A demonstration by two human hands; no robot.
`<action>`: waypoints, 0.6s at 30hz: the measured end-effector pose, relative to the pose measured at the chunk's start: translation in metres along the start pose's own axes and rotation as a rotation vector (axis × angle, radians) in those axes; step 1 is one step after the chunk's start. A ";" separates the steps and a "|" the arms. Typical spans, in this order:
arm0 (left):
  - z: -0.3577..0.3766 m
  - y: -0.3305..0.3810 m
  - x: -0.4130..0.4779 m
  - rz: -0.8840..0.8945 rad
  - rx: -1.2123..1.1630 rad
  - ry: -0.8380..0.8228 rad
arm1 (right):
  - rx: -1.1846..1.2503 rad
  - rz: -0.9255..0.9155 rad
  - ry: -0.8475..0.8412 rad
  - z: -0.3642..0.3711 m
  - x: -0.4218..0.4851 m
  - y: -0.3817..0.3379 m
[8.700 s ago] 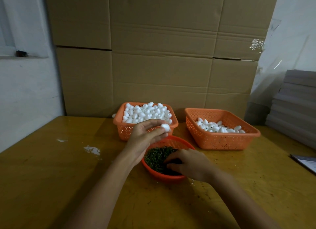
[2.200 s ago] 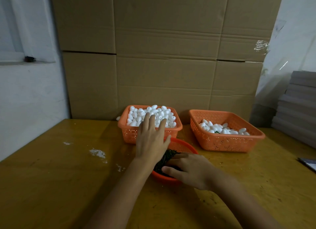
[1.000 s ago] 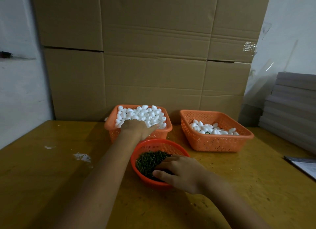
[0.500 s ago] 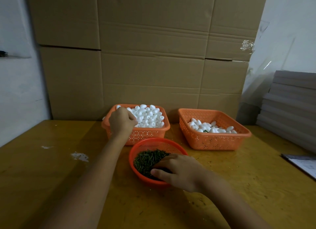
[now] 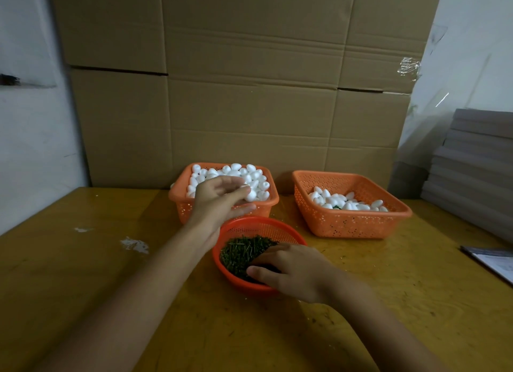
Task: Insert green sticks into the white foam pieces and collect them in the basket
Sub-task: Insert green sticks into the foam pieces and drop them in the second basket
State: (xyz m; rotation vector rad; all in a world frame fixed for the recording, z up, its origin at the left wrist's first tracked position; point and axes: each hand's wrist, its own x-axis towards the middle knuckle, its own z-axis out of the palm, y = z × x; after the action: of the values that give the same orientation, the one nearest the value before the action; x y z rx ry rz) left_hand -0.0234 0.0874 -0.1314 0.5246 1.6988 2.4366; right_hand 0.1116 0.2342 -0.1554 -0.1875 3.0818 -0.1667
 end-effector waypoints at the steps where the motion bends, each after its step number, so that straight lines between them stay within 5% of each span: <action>1: -0.001 0.000 -0.003 -0.007 -0.020 -0.006 | 0.002 0.000 0.000 0.000 0.000 0.000; 18: -0.030 -0.016 -0.027 -0.048 -0.226 -0.135 | 0.014 -0.003 0.010 0.002 -0.001 0.001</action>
State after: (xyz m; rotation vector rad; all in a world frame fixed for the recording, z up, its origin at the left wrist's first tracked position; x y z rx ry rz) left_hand -0.0106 0.0585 -0.1607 0.5943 1.3482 2.4549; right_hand 0.1131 0.2348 -0.1576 -0.1918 3.0898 -0.1896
